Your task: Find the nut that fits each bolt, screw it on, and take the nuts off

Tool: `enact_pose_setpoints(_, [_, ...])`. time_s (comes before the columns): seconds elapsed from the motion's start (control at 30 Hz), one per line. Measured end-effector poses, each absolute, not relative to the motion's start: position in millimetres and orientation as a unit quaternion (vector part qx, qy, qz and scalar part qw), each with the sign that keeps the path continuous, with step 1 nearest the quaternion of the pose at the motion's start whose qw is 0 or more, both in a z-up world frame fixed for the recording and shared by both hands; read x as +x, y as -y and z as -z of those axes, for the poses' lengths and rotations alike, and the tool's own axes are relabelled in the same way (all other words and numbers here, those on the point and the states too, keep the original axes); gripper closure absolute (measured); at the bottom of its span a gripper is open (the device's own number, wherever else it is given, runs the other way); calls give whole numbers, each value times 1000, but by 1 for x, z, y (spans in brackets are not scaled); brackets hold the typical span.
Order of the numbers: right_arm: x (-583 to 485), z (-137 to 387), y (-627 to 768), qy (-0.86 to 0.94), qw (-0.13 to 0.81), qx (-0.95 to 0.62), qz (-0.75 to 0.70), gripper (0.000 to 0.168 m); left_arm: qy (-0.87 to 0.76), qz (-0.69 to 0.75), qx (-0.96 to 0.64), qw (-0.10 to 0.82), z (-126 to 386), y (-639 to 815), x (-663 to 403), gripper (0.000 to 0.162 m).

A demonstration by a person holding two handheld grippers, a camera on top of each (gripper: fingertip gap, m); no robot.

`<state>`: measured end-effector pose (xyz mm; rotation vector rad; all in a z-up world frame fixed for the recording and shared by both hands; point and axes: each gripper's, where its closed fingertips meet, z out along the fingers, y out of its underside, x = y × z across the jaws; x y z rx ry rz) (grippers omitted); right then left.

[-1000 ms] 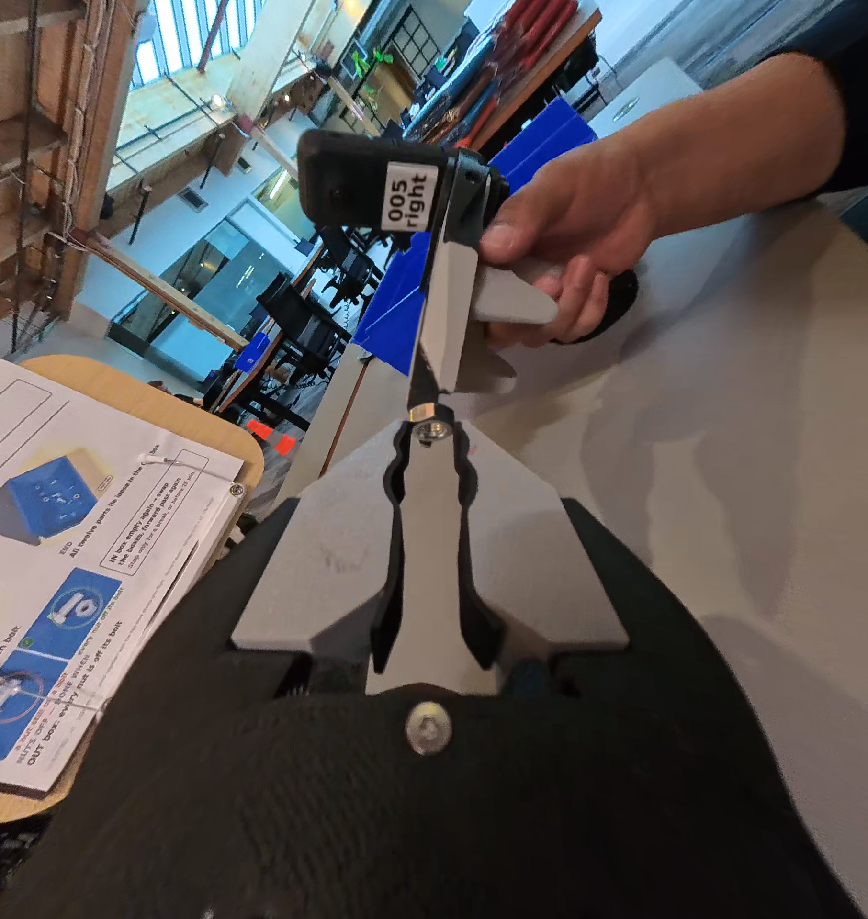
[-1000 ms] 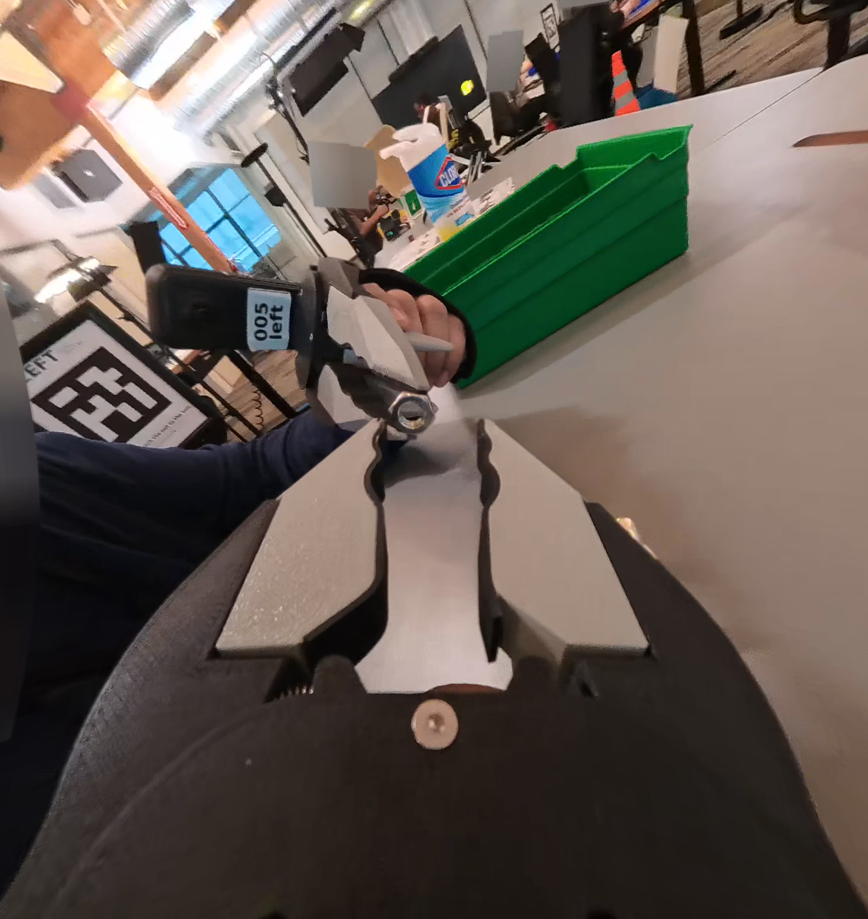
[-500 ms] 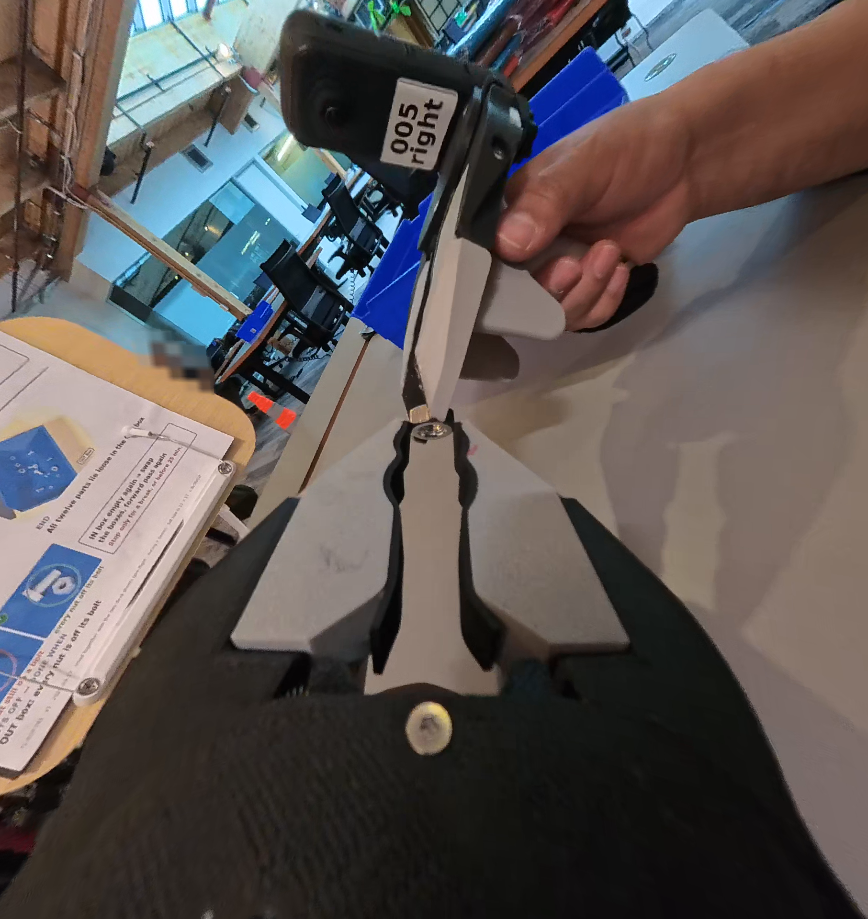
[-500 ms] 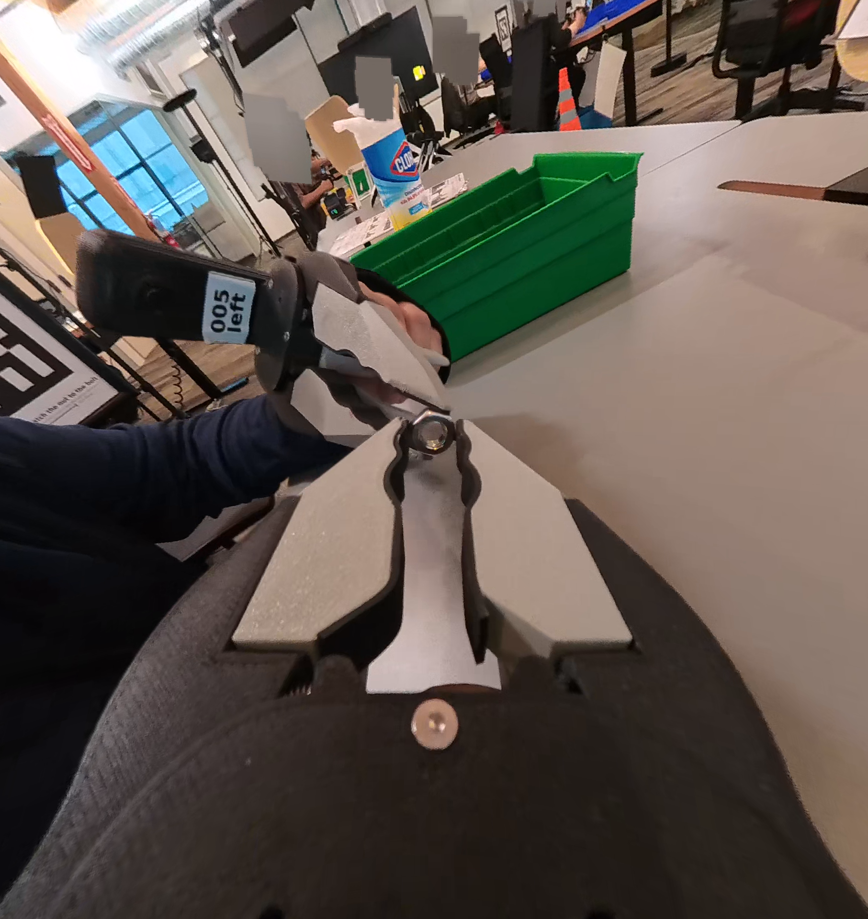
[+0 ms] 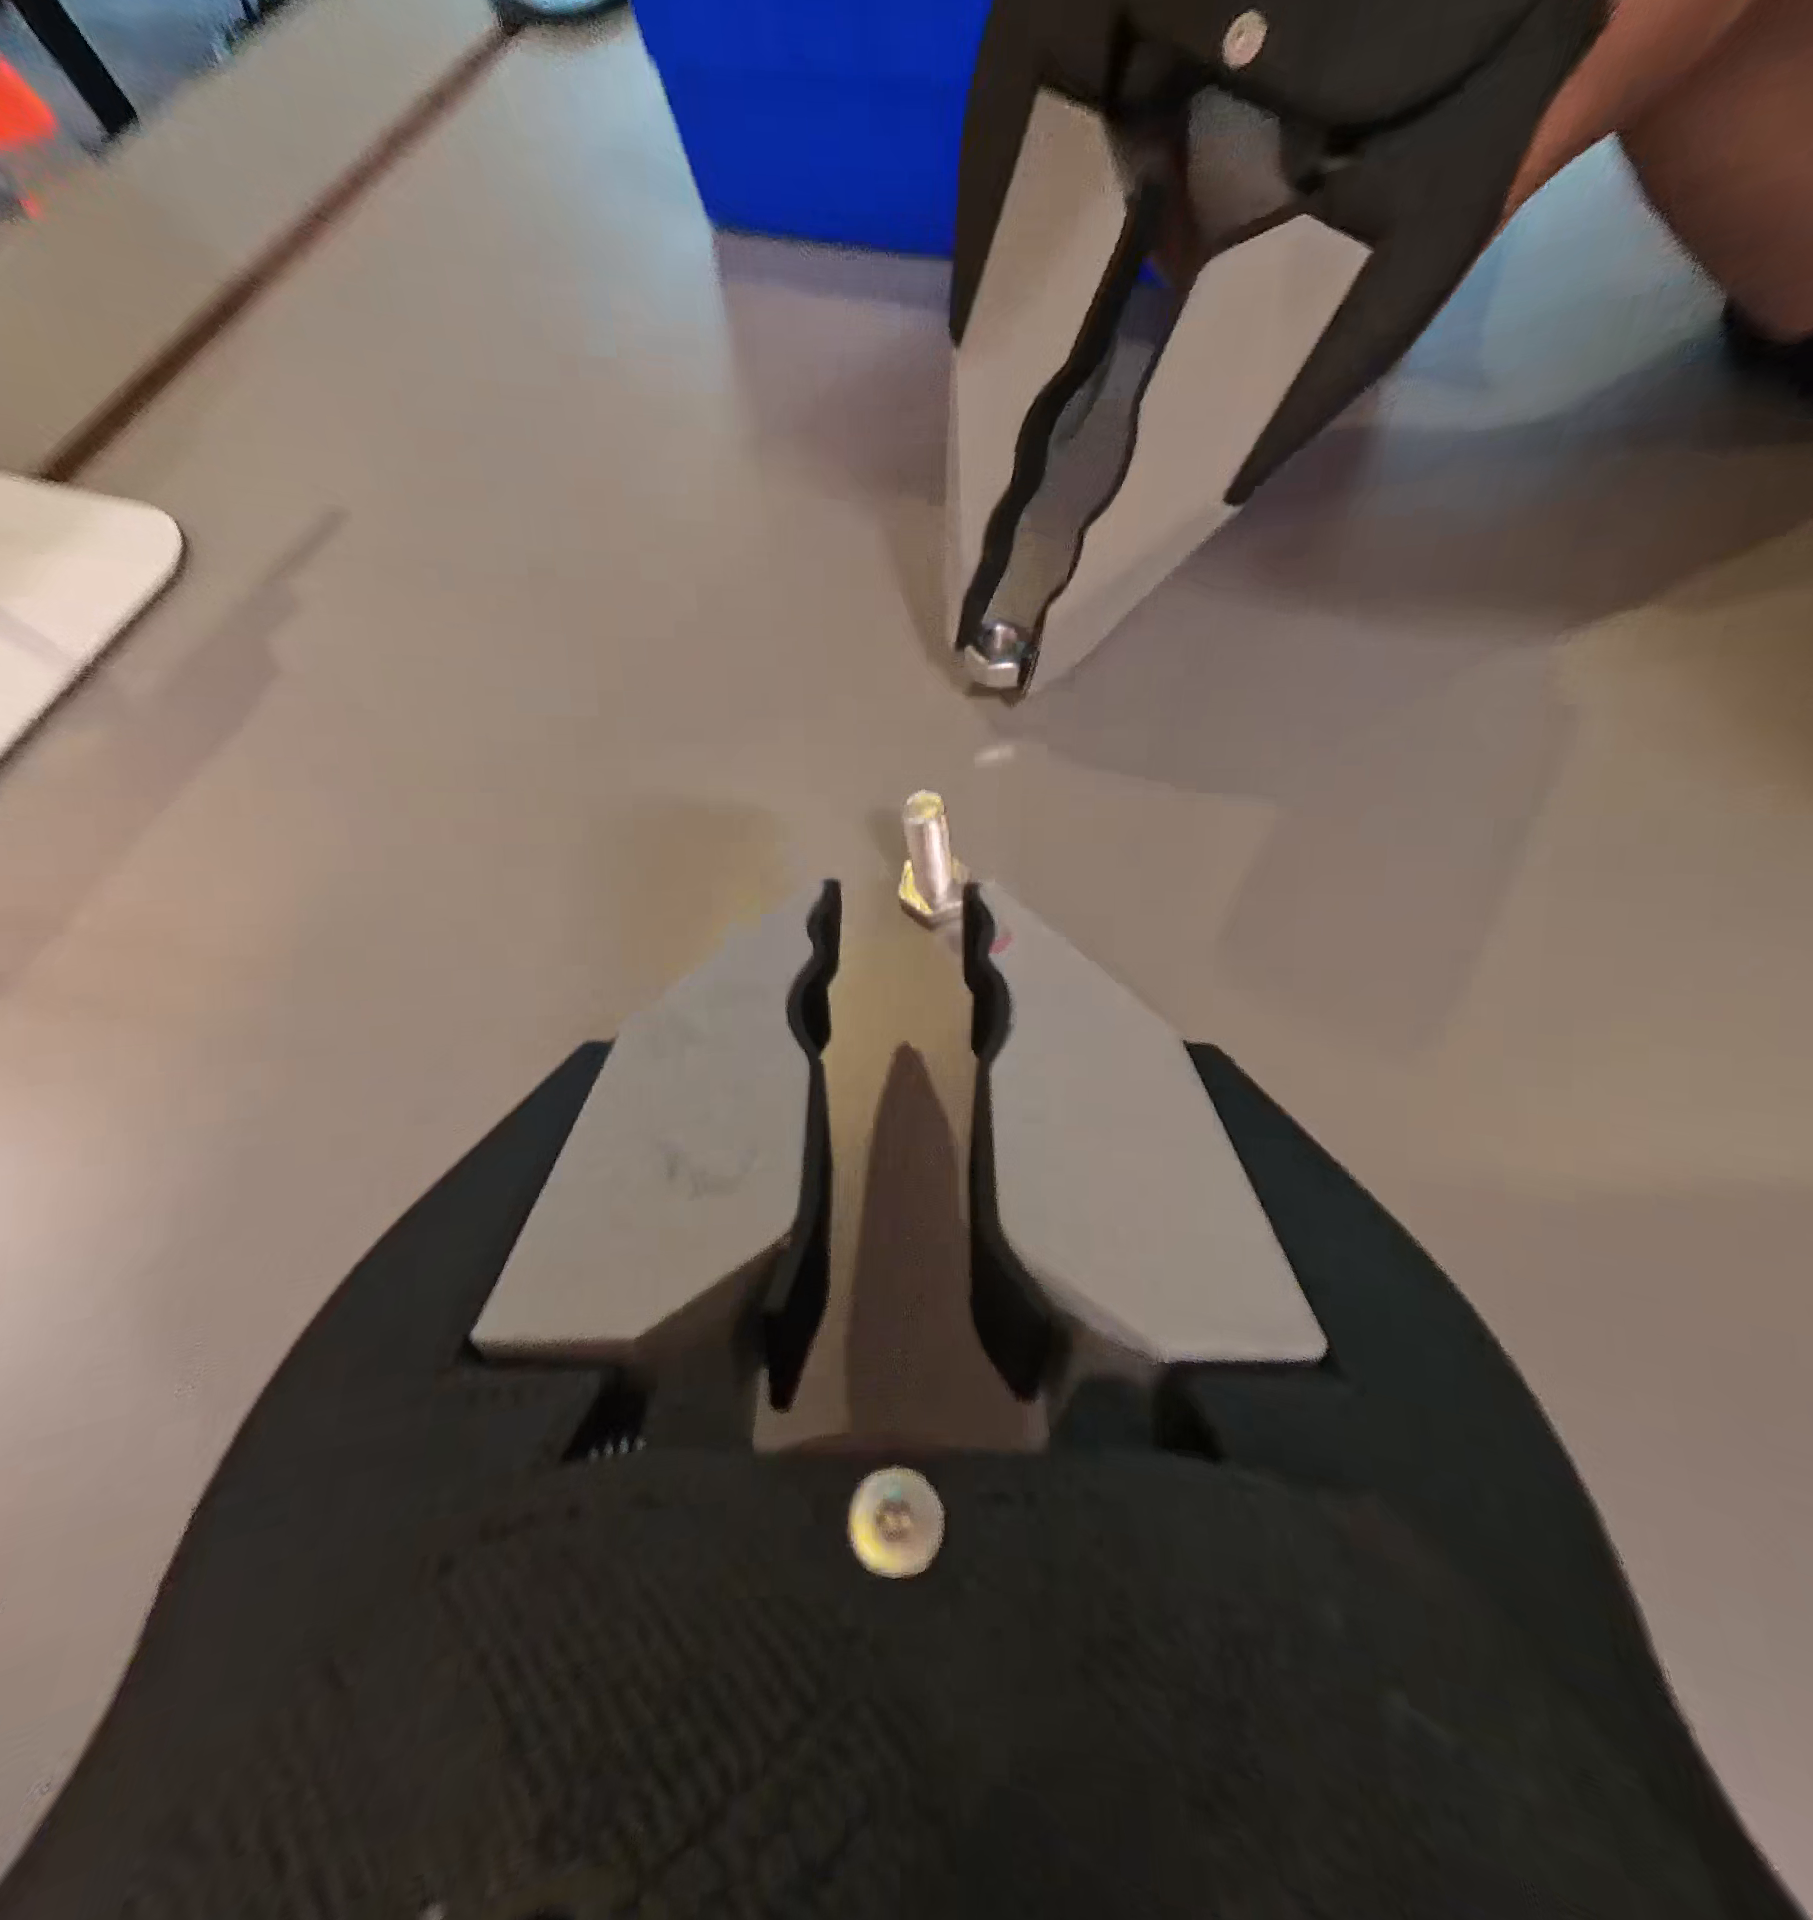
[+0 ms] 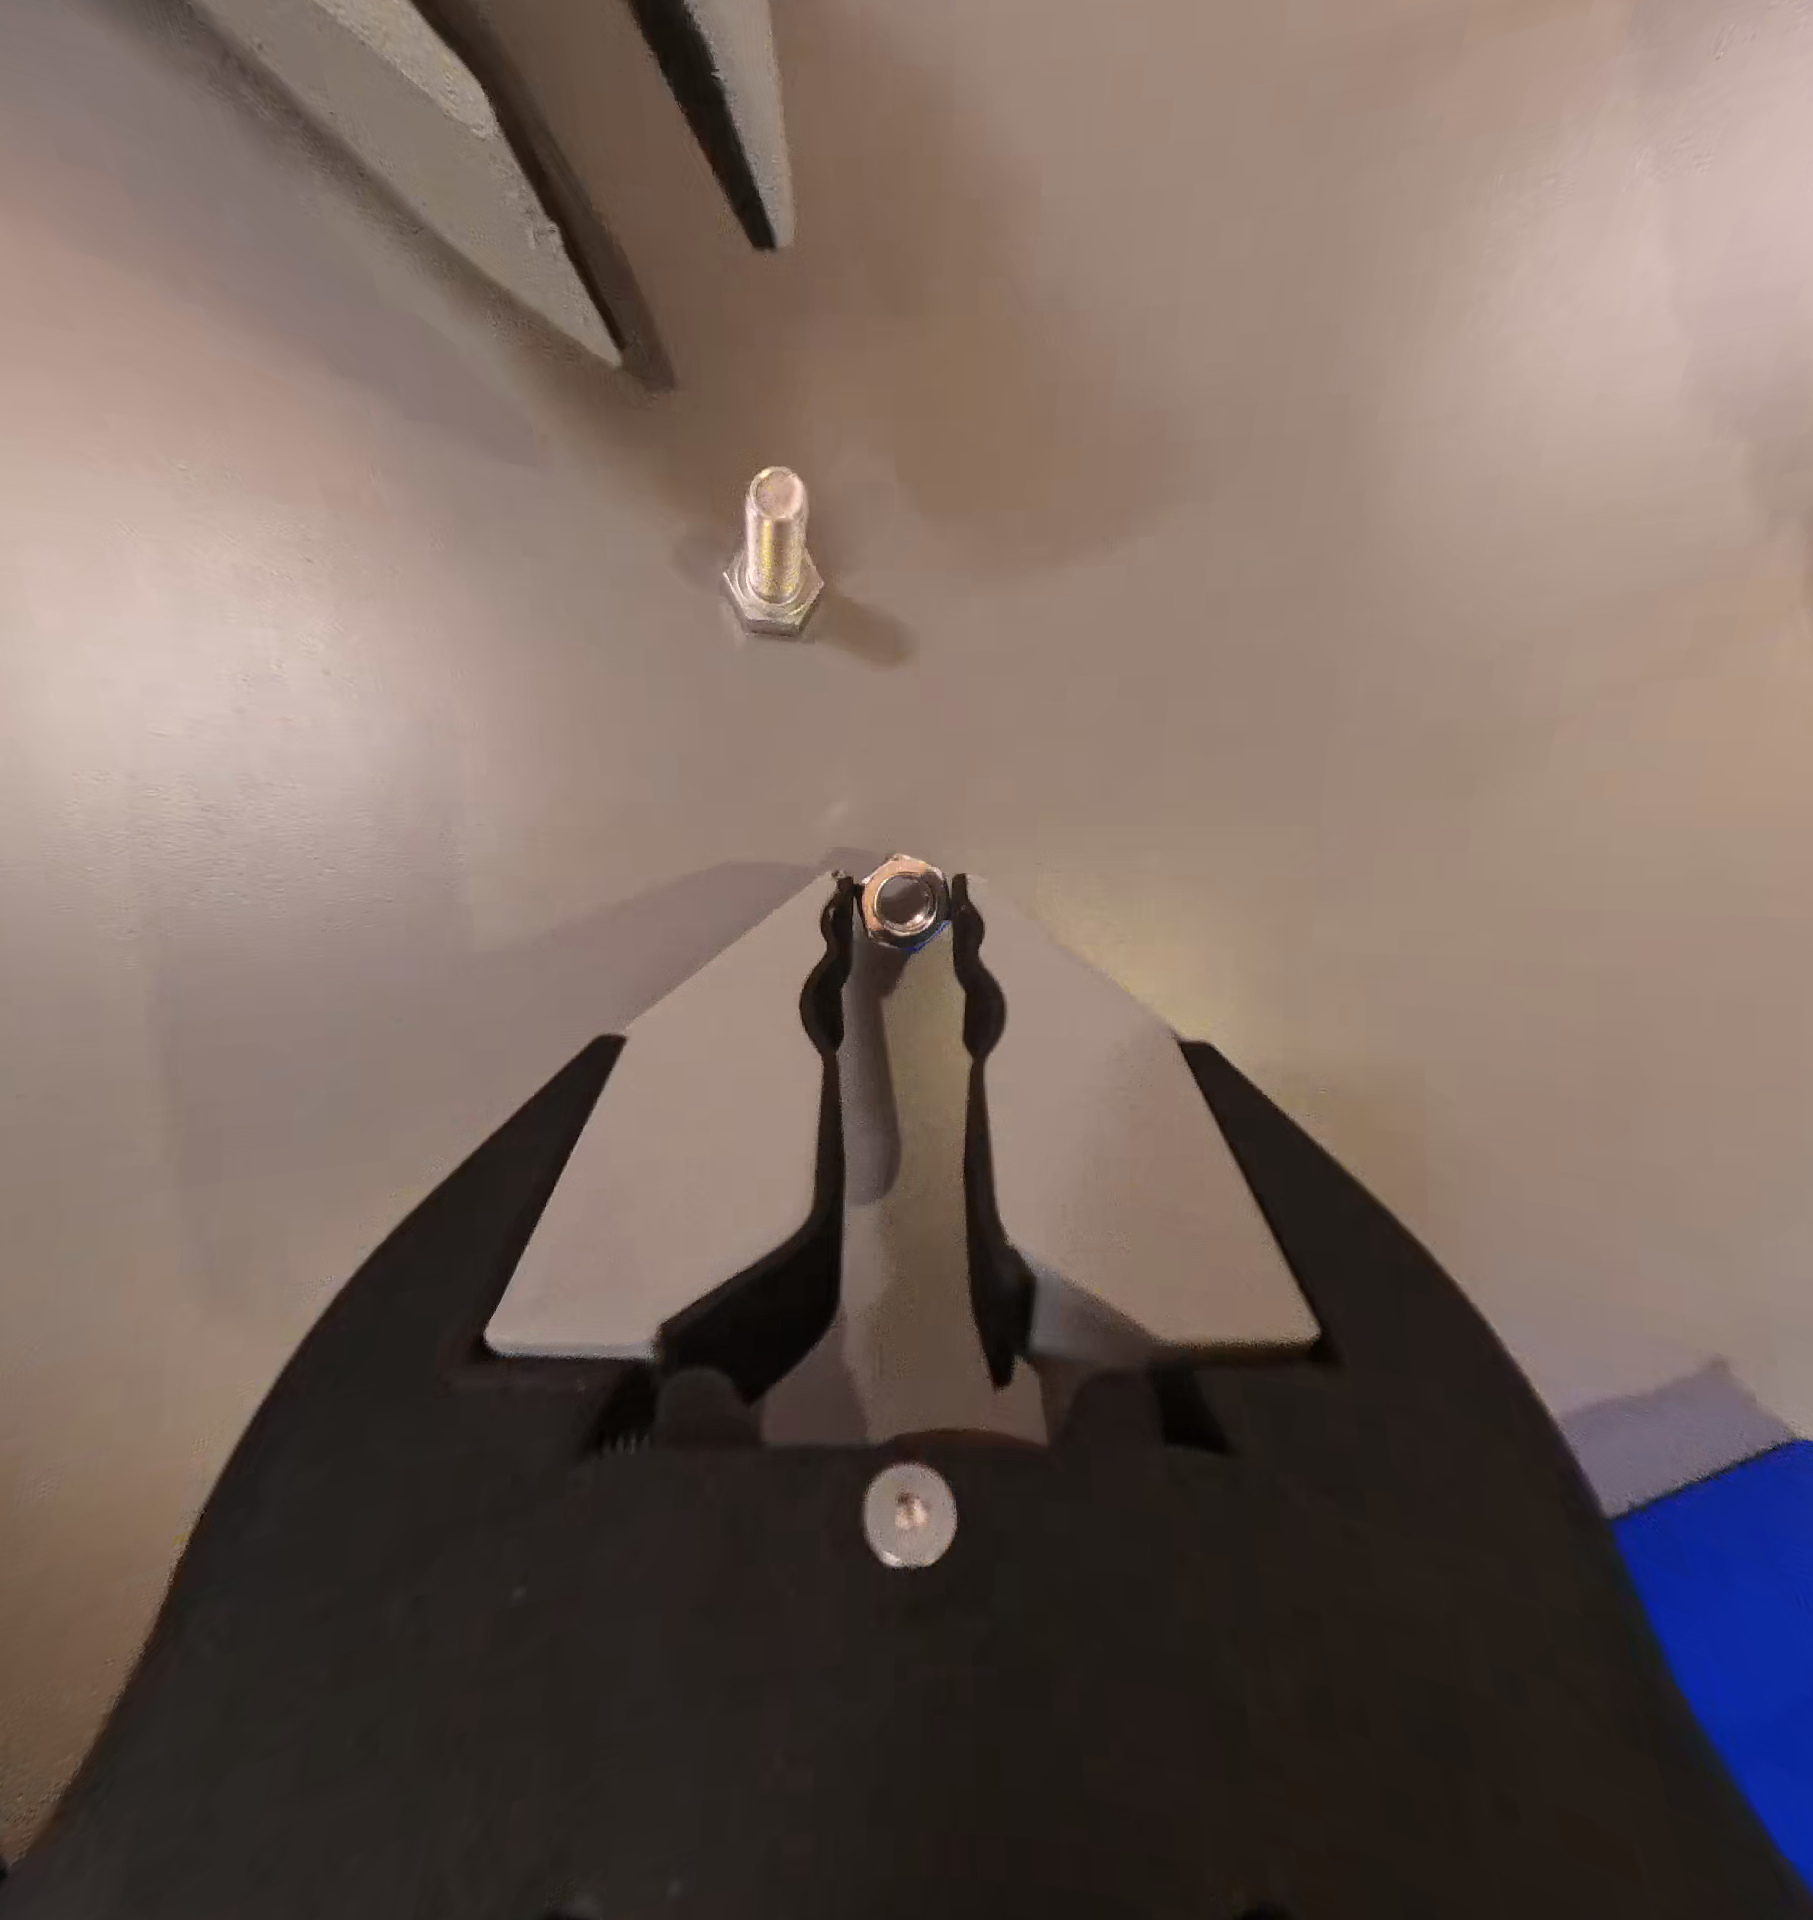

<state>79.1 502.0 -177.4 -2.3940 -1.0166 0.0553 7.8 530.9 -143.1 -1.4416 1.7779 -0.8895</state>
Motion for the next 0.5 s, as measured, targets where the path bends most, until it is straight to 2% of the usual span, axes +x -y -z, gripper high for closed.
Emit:
enact_pose_setpoints(0.07, [76,183,-504,382,259,-887,-15,152,-680,333,-569,322,152,-533,9,140])
enact_pose_setpoints(0.2, [73,181,-505,365,272,-889,-42,138,-682,339,-571,307,156,-530,9,138])
enact_pose_setpoints(0.33, [50,152,-511,338,353,-864,-120,146,-689,332,-574,293,162,-528,7,137])
enact_pose_setpoints(0.5, [25,148,-526,335,380,-852,-131,142,-700,315,-579,276,173,-527,5,134])
